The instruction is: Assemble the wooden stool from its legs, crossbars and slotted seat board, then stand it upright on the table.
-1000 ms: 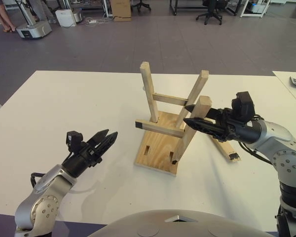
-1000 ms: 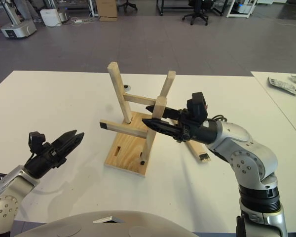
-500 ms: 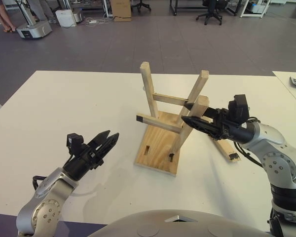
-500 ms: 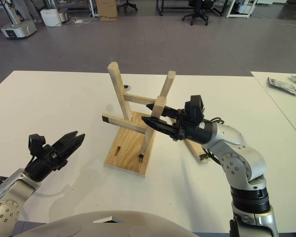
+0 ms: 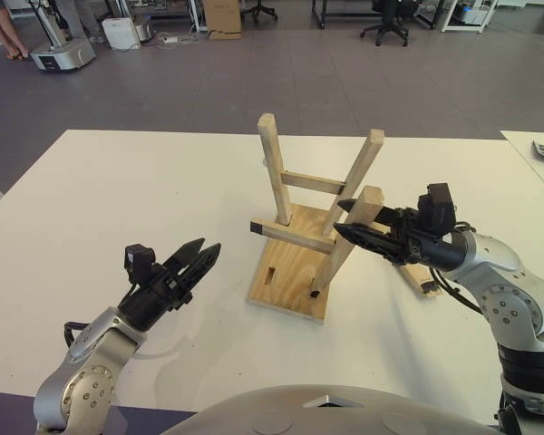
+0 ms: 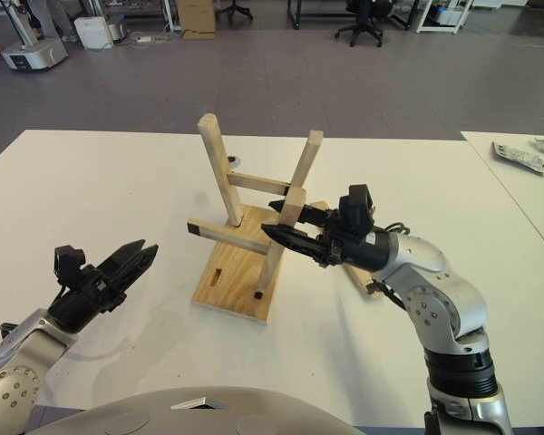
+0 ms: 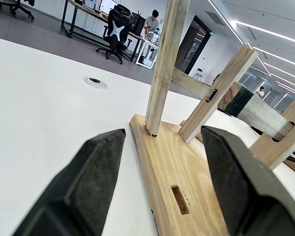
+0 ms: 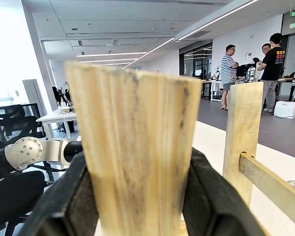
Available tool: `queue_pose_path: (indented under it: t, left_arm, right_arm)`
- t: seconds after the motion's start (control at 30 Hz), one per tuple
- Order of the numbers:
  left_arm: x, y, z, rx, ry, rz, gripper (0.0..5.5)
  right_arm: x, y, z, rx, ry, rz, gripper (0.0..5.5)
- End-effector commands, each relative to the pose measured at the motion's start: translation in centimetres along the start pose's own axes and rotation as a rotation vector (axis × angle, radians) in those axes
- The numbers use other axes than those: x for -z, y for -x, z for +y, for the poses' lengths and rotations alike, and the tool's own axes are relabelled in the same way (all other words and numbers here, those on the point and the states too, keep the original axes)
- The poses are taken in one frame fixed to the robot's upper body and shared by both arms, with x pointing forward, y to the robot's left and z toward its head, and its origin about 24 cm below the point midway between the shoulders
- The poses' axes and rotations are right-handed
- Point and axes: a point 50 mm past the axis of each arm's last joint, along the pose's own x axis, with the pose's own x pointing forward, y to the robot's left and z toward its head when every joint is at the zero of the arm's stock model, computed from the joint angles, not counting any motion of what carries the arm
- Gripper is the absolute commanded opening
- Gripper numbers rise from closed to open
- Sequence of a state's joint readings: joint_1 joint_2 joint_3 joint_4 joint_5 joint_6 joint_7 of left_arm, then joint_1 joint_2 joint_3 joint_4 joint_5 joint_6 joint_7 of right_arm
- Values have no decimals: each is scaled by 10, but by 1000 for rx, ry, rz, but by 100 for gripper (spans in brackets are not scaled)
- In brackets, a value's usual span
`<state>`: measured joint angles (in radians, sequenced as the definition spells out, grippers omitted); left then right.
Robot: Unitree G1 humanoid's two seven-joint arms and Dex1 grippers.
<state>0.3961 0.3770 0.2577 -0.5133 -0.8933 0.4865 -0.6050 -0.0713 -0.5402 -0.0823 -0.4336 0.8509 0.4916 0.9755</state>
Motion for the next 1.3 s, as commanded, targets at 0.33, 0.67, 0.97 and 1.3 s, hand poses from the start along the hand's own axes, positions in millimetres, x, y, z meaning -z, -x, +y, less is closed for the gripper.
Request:
queue_pose_path:
  t: [0.33, 0.67, 0.97, 1.3]
  left_arm:
    - [4, -5, -3, 17, -11, -9, 284]
    - [3, -12, -4, 44, -13, -7, 284]
    - [7, -14, -8, 44, -2, -16, 284]
    - [20, -7, -7, -62, 33, -34, 284]
  right_arm:
    - [60, 22, 11, -55, -13, 276, 204]
    - [44, 35, -38, -60, 6, 409, 204]
    - [28, 35, -54, -31, 150, 443, 340]
    - [55, 82, -70, 525, 103, 787, 405]
